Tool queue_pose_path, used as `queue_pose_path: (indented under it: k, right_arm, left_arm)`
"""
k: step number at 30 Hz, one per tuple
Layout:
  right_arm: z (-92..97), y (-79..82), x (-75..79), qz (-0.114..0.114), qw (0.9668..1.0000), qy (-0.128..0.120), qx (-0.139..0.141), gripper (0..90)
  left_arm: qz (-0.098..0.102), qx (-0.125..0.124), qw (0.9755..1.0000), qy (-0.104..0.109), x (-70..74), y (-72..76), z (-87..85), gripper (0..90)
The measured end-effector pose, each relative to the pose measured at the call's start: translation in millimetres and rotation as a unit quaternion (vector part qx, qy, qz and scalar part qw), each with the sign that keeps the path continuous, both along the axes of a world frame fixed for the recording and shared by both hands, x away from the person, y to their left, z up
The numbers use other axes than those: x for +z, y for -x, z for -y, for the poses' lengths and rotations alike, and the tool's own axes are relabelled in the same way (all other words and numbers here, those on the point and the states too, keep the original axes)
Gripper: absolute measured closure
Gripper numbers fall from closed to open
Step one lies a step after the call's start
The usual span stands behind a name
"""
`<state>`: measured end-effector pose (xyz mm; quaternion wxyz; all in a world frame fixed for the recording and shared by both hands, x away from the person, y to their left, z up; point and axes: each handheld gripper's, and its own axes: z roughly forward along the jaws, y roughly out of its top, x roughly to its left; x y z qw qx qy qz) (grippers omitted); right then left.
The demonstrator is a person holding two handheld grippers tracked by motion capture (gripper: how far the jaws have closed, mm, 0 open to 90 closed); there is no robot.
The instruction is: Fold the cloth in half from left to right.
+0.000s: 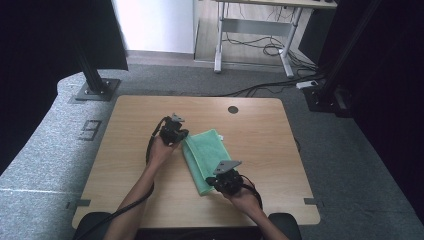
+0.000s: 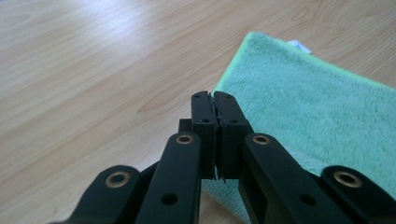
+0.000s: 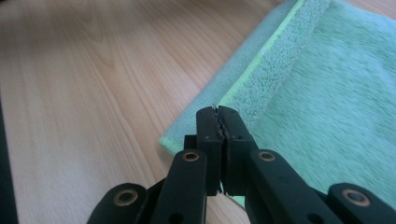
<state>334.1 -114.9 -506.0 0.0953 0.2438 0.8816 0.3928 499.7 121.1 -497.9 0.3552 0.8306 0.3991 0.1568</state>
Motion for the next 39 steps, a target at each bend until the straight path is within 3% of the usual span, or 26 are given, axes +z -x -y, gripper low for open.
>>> queue_pose_path:
  k: [23,39]
  right_arm:
    - [49.6,-11.7,-1.7,0.010,0.9979,0.008,-0.063,87.1]
    - [58.0,-19.3,-12.6,0.006,0.9962,0.027,-0.083,87.0]
  left_arm:
    - [0.006,-0.023,0.9995,-0.020,3.1,-26.5,57.6,87.3]
    - [-0.002,-0.017,0.9994,-0.030,-11.3,-40.2,77.5,86.8]
